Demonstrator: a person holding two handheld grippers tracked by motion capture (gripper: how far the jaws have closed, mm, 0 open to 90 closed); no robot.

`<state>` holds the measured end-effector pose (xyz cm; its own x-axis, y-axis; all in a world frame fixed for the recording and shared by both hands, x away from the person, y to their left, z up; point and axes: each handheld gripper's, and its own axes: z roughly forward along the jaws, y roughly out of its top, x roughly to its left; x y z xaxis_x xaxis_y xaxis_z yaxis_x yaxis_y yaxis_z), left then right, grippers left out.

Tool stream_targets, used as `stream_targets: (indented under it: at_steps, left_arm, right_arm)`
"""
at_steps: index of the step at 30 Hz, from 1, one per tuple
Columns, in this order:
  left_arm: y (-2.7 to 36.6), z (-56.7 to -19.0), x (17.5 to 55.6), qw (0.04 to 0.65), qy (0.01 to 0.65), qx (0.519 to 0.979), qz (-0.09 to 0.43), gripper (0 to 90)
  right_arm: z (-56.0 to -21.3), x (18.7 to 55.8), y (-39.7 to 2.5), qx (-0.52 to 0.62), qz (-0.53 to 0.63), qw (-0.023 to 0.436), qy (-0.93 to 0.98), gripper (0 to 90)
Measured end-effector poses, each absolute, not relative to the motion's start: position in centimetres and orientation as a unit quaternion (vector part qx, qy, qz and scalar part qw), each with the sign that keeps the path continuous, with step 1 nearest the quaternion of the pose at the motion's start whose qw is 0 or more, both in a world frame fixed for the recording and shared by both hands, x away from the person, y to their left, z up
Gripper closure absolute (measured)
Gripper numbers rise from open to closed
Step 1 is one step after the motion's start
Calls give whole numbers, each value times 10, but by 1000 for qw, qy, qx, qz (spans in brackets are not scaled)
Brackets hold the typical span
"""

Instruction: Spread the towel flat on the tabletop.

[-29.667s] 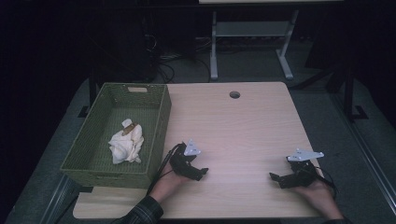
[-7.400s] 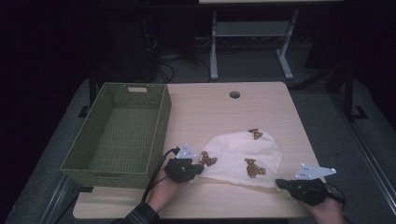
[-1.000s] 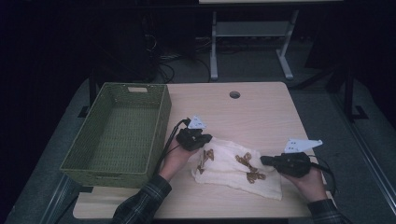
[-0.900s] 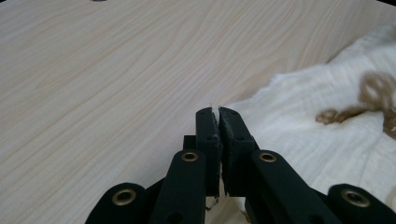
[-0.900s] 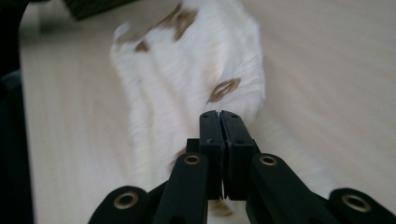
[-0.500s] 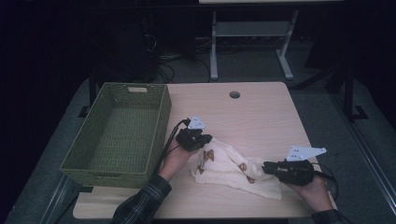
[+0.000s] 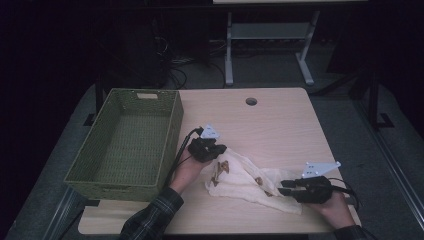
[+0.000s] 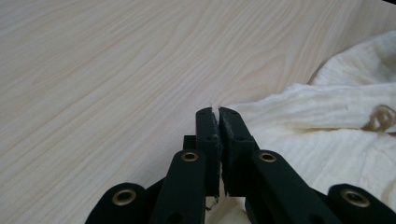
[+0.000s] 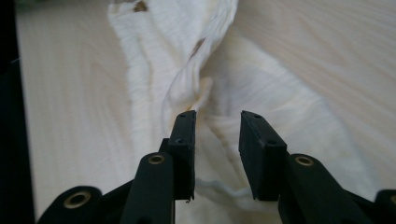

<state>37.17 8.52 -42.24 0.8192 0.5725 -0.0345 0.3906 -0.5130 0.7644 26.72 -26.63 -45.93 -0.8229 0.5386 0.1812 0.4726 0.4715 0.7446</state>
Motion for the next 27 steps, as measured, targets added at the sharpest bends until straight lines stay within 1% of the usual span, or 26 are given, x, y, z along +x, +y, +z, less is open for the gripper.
stream_targets:
  at_steps: [6, 10, 14, 19, 25, 27]
  left_arm:
    - [88, -421, 369, 406, 281, 863, 110, 865]
    - [92, -422, 365, 403, 282, 864, 110, 865]
    - [93, -422, 362, 402, 284, 864, 107, 865]
    - [91, -423, 362, 397, 279, 868, 106, 865]
    - [92, -423, 363, 399, 279, 867, 106, 865]
    - [92, -423, 363, 399, 278, 867, 107, 865]
  right_arm:
    - [-463, 245, -265, 284, 413, 31, 865, 642]
    - [-462, 238, -267, 282, 417, 37, 863, 635]
    - [-453, 245, -268, 288, 440, 46, 849, 624]
    - [-446, 258, -252, 276, 449, 51, 848, 621]
    - [-455, 266, -228, 266, 426, 41, 864, 626]
    - [-459, 267, -224, 266, 414, 40, 870, 661]
